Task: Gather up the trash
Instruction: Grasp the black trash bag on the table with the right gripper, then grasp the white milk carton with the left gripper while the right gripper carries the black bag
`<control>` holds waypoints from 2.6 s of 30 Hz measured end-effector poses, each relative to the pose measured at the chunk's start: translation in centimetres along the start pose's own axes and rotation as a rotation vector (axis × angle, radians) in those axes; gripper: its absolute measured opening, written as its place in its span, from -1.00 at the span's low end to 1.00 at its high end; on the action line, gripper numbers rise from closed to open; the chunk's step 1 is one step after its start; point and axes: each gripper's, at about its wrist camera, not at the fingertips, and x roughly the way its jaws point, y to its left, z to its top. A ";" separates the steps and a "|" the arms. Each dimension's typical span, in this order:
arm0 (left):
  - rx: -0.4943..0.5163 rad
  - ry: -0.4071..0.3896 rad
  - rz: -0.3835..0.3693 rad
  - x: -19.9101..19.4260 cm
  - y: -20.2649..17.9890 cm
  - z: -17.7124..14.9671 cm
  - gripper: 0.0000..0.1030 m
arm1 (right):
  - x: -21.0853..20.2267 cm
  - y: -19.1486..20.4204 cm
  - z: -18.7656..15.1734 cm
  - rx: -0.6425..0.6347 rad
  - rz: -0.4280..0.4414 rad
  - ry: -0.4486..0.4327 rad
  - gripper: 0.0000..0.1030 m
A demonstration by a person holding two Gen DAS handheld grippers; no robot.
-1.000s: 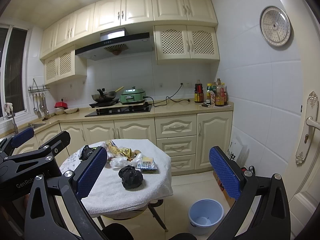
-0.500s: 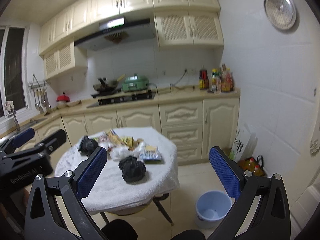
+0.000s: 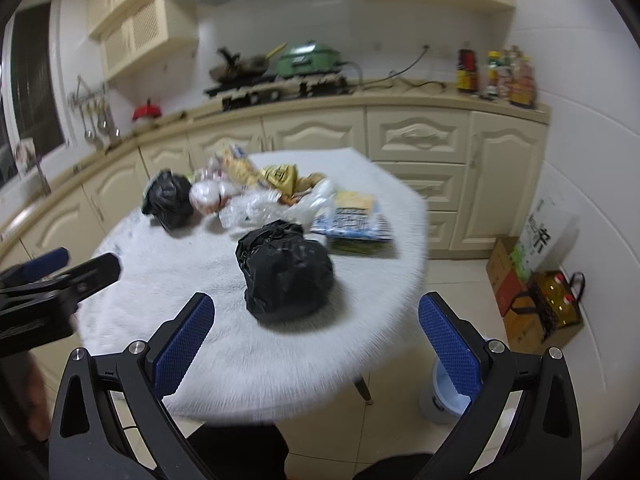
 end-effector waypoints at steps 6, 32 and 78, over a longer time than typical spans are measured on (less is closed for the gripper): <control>-0.006 0.022 0.040 2.9 0.7 0.6 0.99 | 6.8 1.7 1.5 -0.074 0.025 0.066 1.00; 0.098 0.197 -0.172 16.0 -12.6 6.1 0.99 | 2.2 -13.8 1.9 0.251 -0.006 -0.134 0.51; 0.491 0.455 -0.350 34.3 -39.2 -3.0 0.56 | 14.4 -39.0 -16.6 0.579 -0.237 0.162 0.84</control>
